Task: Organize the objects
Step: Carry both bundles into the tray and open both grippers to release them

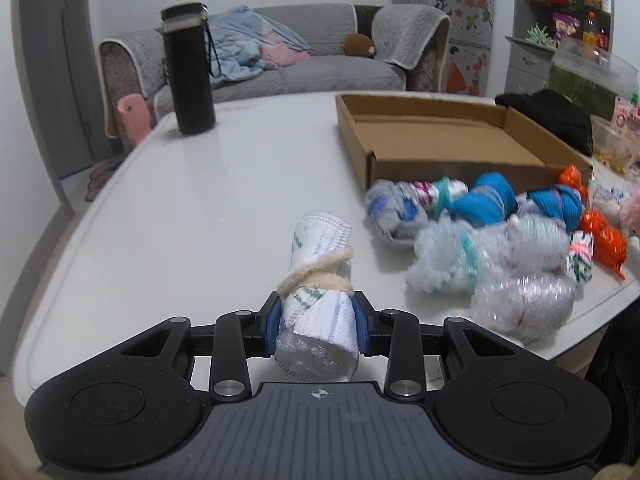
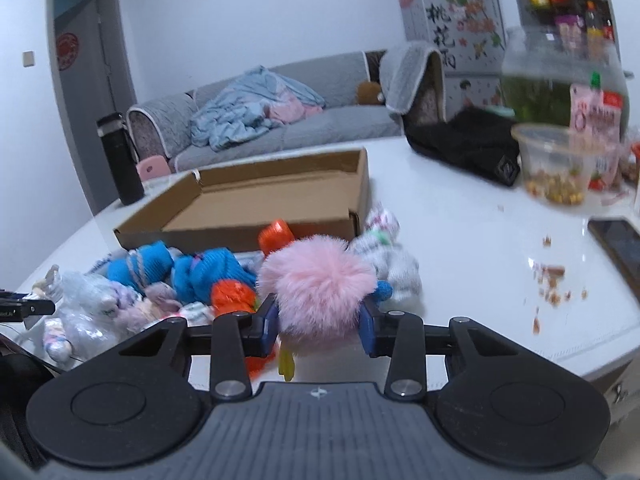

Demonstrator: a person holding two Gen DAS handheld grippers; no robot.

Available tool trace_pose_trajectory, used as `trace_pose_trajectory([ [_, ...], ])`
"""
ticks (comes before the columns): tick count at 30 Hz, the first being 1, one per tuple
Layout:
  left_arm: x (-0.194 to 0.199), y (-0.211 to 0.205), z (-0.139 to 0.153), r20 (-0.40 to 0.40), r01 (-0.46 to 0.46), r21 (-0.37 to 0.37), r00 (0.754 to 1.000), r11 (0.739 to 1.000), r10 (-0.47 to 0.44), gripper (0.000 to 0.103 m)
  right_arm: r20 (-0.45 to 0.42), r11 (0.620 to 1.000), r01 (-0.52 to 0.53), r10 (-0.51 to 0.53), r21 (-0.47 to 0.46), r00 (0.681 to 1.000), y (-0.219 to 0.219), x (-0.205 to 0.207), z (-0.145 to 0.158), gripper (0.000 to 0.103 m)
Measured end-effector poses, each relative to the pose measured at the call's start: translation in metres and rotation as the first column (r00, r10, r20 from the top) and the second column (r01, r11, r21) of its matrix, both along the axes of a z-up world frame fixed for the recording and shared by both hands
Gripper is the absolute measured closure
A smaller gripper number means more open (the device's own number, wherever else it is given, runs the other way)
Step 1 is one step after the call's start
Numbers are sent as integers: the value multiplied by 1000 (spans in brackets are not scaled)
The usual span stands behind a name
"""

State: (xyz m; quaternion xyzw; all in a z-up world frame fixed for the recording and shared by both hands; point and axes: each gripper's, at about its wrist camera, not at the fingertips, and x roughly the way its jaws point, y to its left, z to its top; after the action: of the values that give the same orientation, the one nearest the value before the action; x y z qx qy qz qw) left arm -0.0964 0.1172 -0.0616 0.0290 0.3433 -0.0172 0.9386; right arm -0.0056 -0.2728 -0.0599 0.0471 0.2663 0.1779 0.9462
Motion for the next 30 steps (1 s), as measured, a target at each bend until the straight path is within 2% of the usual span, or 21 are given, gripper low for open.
trace_pose_trajectory([
  [8, 16, -1, 52, 96, 11, -17, 995, 1000, -10, 61, 91, 999, -38, 36, 15, 995, -4, 17, 42, 67],
  [17, 77, -37, 100, 134, 87, 8, 987, 996, -88, 61, 147, 990, -137, 129, 43, 981, 15, 72, 91, 67],
  [20, 104, -48, 107, 114, 100, -12, 989, 995, -98, 61, 153, 985, -170, 162, 42, 975, 26, 93, 102, 67],
  [25, 161, -64, 110, 61, 115, -56, 992, 992, -112, 60, 133, 968, -248, 242, 31, 961, 46, 125, 97, 67],
  [30, 210, -79, 92, 2, 117, -41, 993, 992, -117, 60, 77, 950, -312, 311, 1, 947, 70, 161, 85, 67],
])
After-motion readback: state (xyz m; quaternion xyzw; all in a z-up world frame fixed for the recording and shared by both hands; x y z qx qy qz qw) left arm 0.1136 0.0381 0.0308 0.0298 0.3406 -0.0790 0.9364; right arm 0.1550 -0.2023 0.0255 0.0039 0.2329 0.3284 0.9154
